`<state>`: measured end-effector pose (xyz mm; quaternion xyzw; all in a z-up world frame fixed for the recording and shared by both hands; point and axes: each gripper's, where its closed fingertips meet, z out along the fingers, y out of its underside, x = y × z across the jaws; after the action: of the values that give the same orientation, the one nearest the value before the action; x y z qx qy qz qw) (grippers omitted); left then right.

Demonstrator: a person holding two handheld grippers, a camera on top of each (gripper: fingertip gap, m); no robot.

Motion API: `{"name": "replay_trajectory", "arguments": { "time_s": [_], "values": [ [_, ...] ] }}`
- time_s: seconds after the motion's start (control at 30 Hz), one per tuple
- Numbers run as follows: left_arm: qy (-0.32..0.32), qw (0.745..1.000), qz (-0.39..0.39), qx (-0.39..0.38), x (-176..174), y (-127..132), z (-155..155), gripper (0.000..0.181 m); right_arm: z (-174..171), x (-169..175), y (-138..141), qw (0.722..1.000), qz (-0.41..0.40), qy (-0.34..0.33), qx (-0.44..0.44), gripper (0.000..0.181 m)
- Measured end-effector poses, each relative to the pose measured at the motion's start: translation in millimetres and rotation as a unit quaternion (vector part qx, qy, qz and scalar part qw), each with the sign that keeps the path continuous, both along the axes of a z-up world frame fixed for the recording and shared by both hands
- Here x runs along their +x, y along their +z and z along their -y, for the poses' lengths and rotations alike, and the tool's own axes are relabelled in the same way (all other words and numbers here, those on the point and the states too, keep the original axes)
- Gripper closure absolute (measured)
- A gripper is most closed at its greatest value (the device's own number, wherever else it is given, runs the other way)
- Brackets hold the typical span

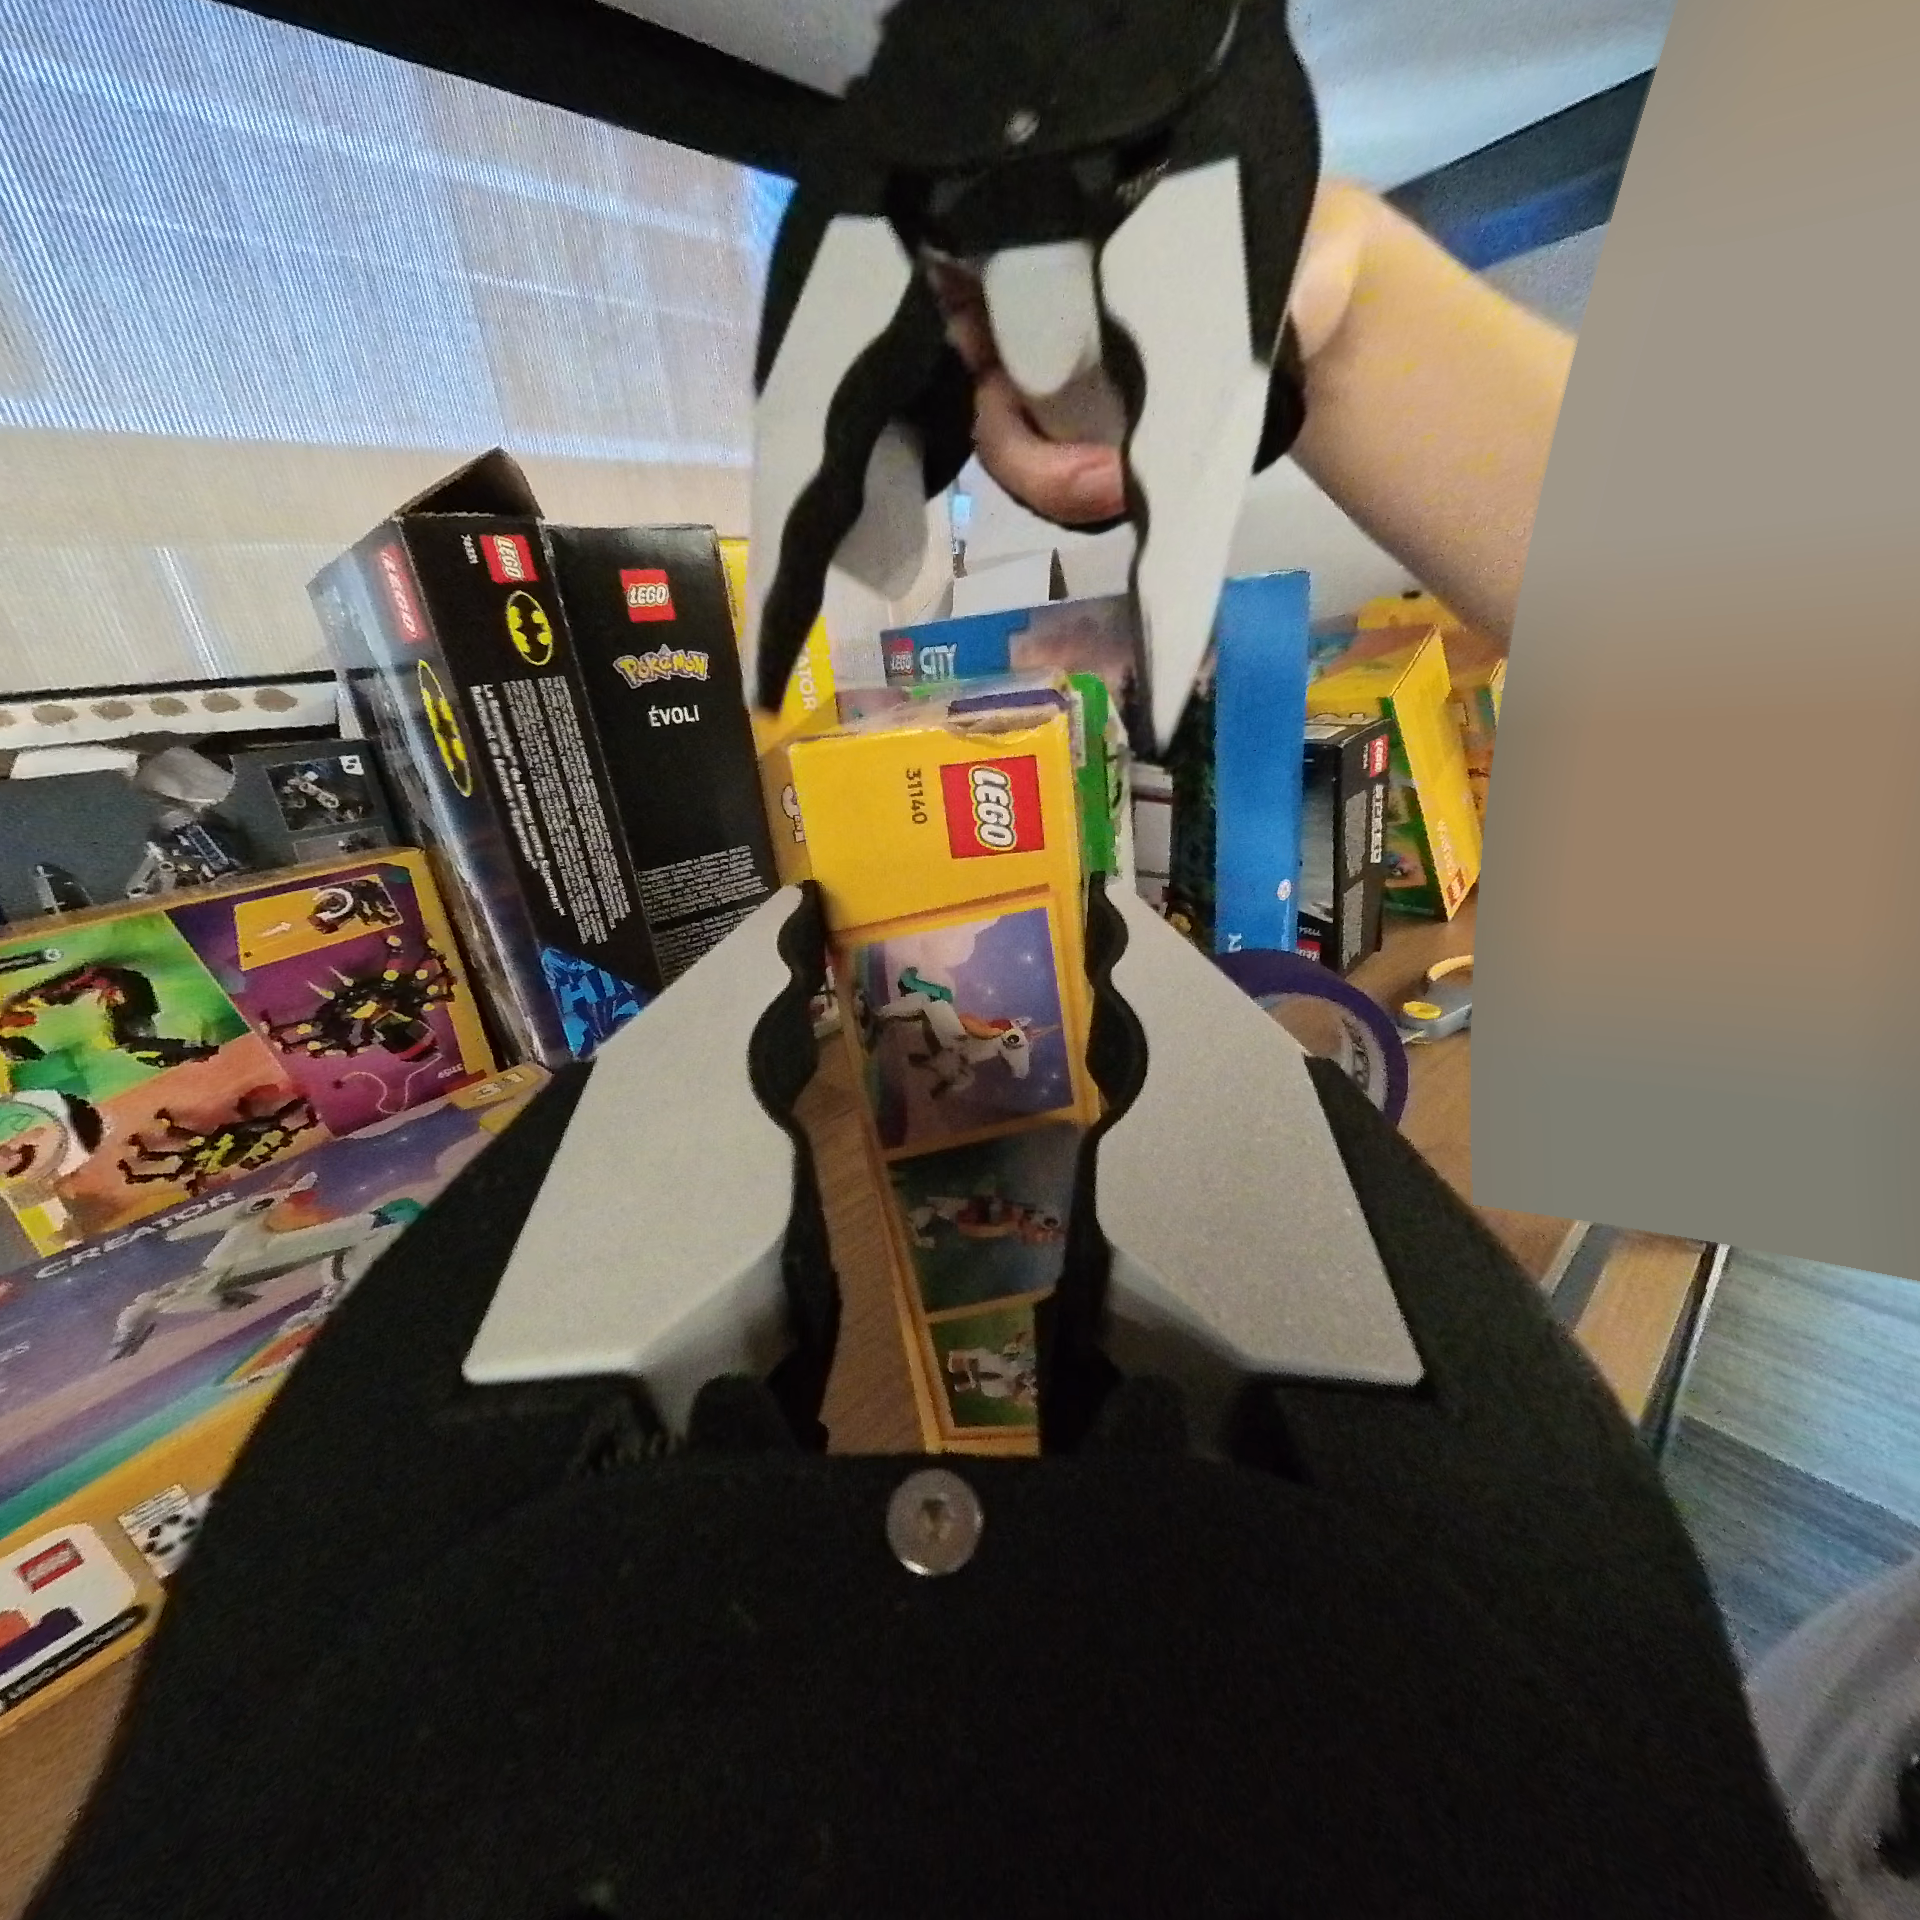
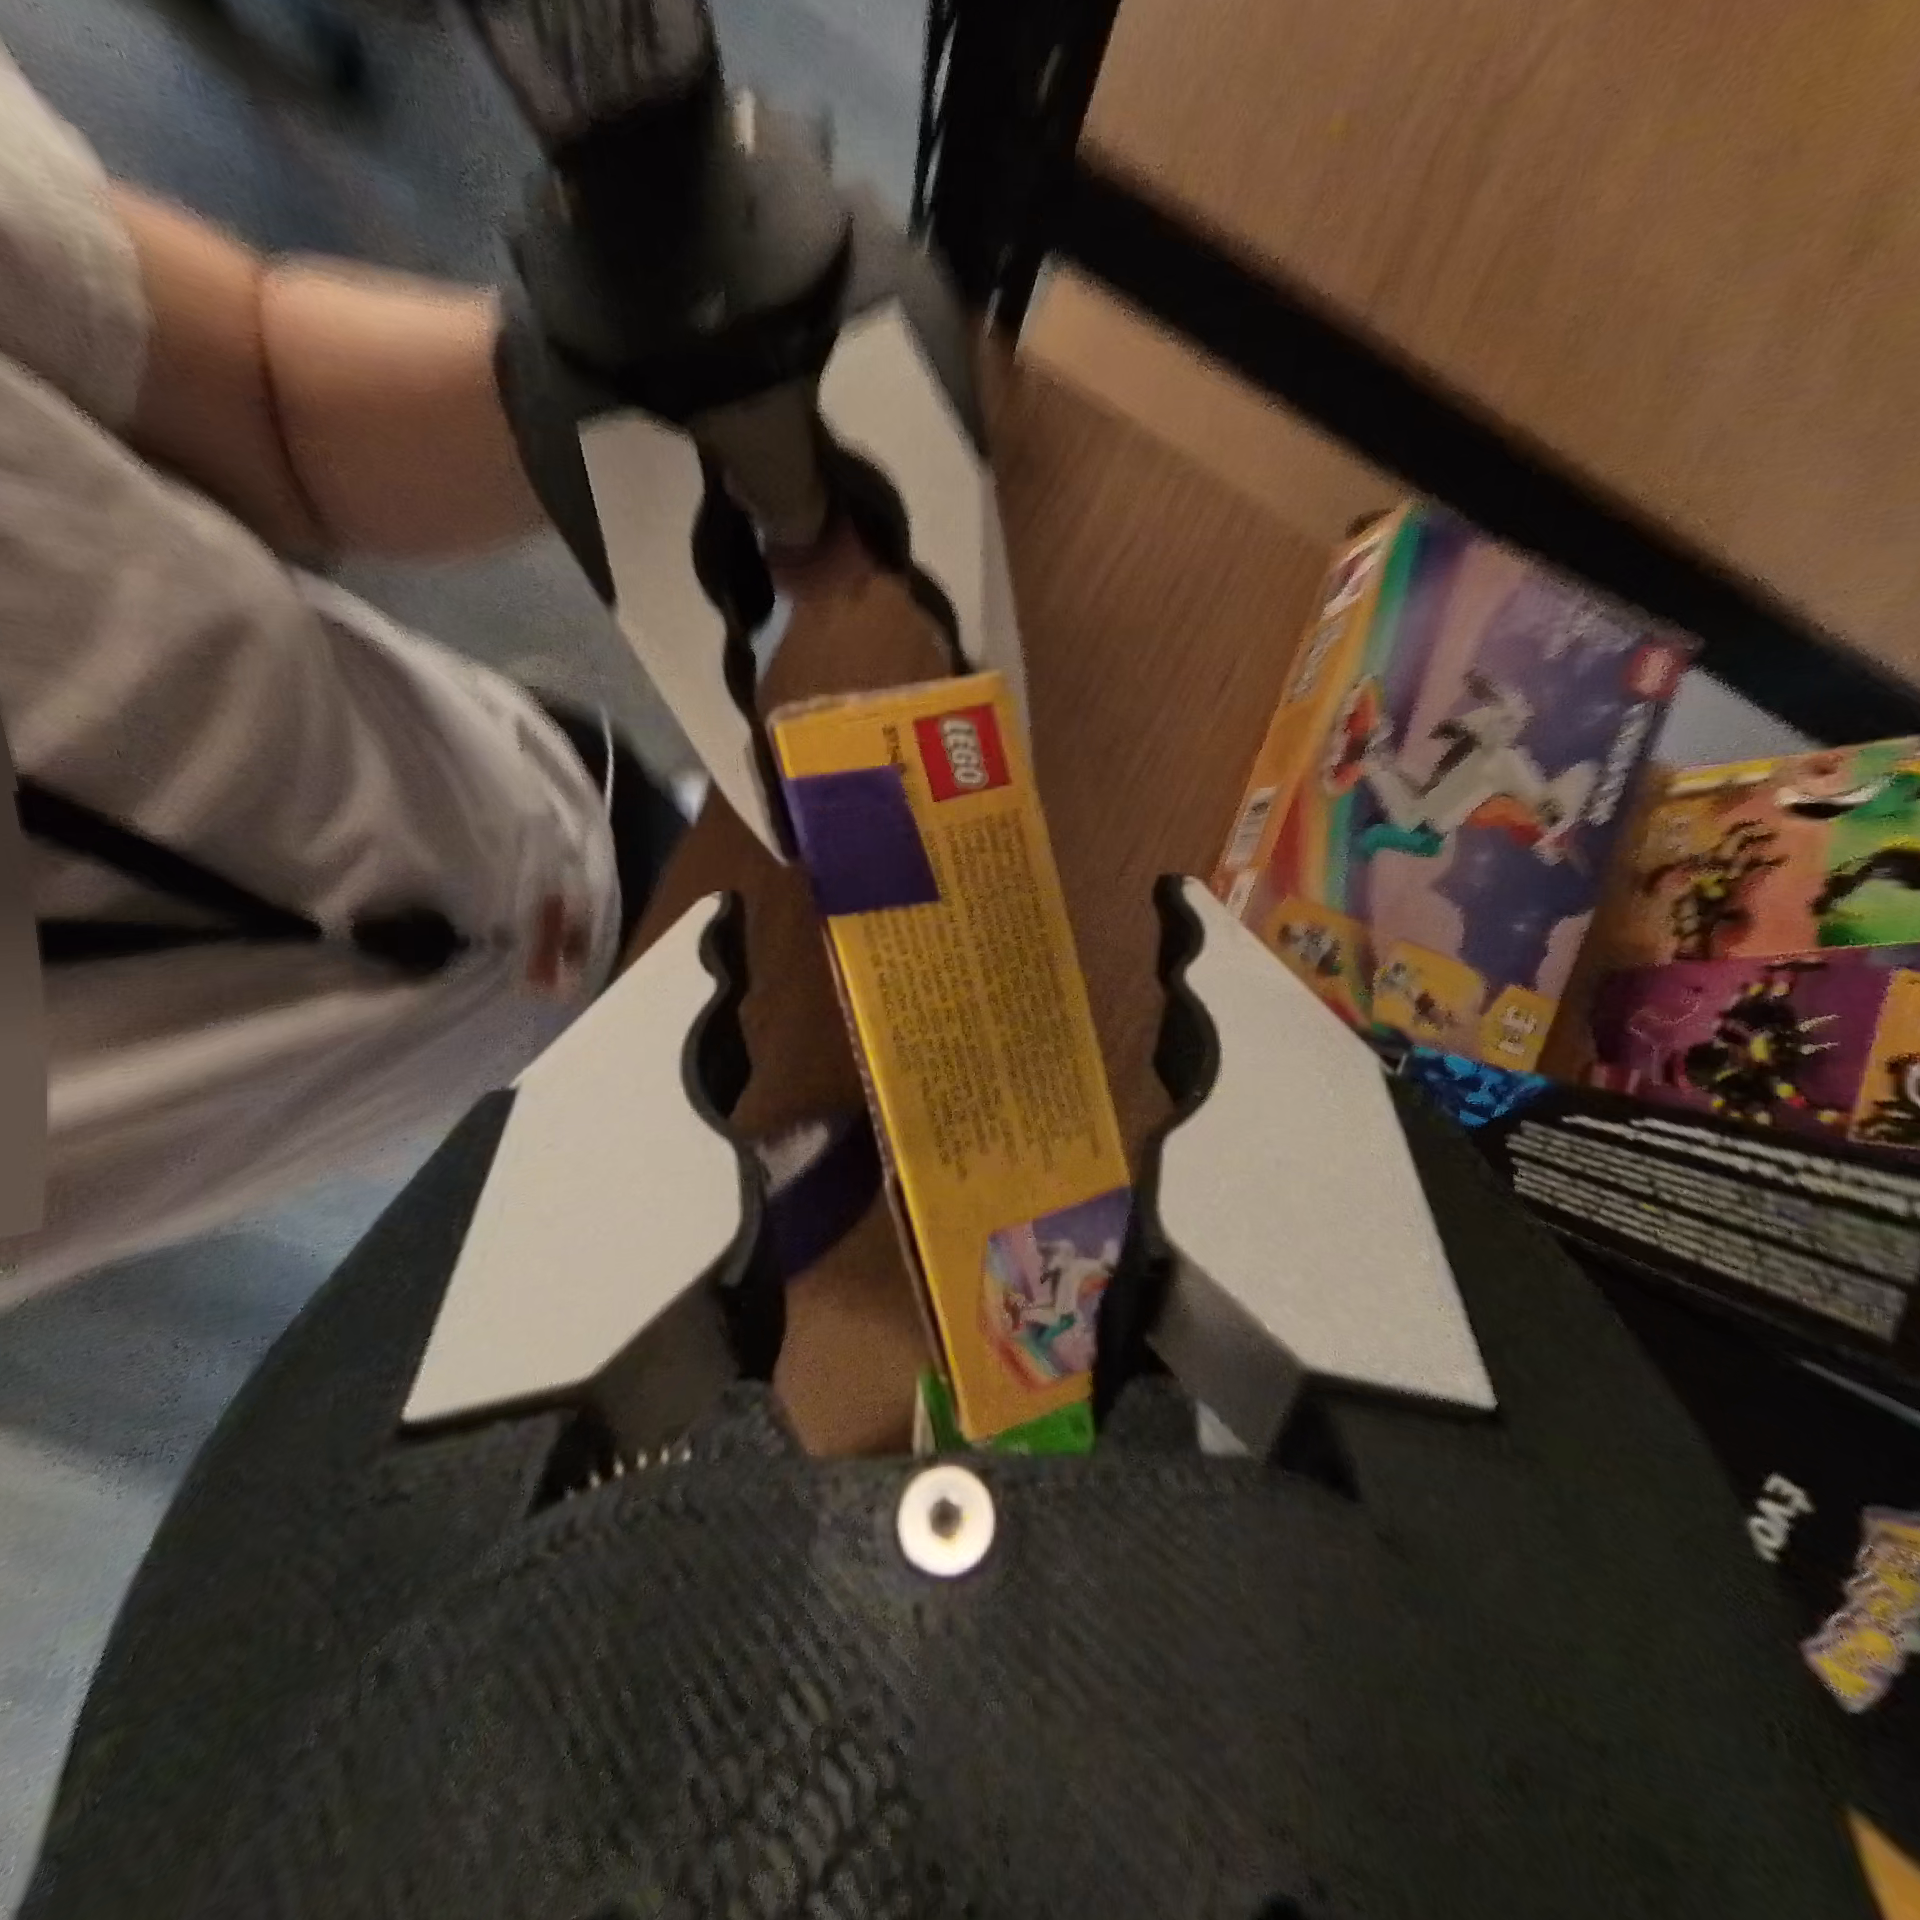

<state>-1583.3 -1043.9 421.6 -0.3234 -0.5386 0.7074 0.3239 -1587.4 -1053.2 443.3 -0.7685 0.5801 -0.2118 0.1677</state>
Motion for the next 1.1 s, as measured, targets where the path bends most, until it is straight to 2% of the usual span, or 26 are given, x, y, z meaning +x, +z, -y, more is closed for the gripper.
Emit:
{"name": "replay_trajectory", "arguments": {
  "time_s": [0.1,0.17,0.27,0.33,0.5,0.63,0.77,0.9,1.0,1.03,1.07,1.1],
  "values": [
    [-0.003,1.000,-0.005,0.001,0.2,0.1,0.2,0.132,-2.8,-2.0,43.0,0.984,0.173,-0.023,0.034,0.111],
    [-0.004,1.000,-0.003,0.001,-0.2,0.1,-0.3,0.132,-7.7,-5.9,48.3,0.973,0.230,0.005,-0.015,0.112],
    [-0.007,1.000,-0.004,0.002,0.0,0.0,-0.3,0.132,-24.1,-7.9,34.5,0.967,0.220,0.076,-0.106,0.139],
    [-0.009,1.000,-0.005,0.003,-0.1,0.0,-0.3,0.132,-36.2,-4.6,29.0,0.962,0.223,0.101,-0.120,0.142],
    [-0.011,1.000,-0.004,0.003,-0.2,-0.1,-0.4,0.132,-41.8,6.6,7.0,0.962,0.208,0.109,-0.138,0.131],
    [-0.010,1.000,-0.003,0.005,0.0,-0.3,-0.1,0.132,-39.0,11.2,-7.7,0.973,0.168,0.094,-0.126,0.120],
    [-0.012,1.000,-0.005,0.004,-0.3,-0.2,-0.8,0.132,-43.4,9.4,-4.6,0.977,0.164,0.090,-0.099,0.129],
    [-0.015,1.000,-0.008,0.005,-0.4,-0.2,-1.0,0.133,-37.1,8.7,-2.7,0.974,0.163,0.083,-0.136,0.126],
    [-0.015,1.000,-0.011,0.007,0.4,-0.3,-0.2,0.133,-40.1,8.6,-3.7,0.978,0.162,0.067,-0.109,0.119],
    [-0.017,1.000,-0.012,0.007,0.1,-0.2,-0.6,0.133,-36.9,9.6,7.9,0.977,0.183,0.041,-0.101,0.121],
    [-0.018,1.000,-0.012,0.006,-0.1,-0.2,-0.9,0.132,-37.7,12.0,27.0,0.972,0.229,0.009,-0.058,0.122],
    [-0.017,1.000,-0.012,0.006,-0.3,-0.1,-1.2,0.133,-46.9,13.4,48.3,0.959,0.281,-0.011,0.033,0.124]
  ]
}}
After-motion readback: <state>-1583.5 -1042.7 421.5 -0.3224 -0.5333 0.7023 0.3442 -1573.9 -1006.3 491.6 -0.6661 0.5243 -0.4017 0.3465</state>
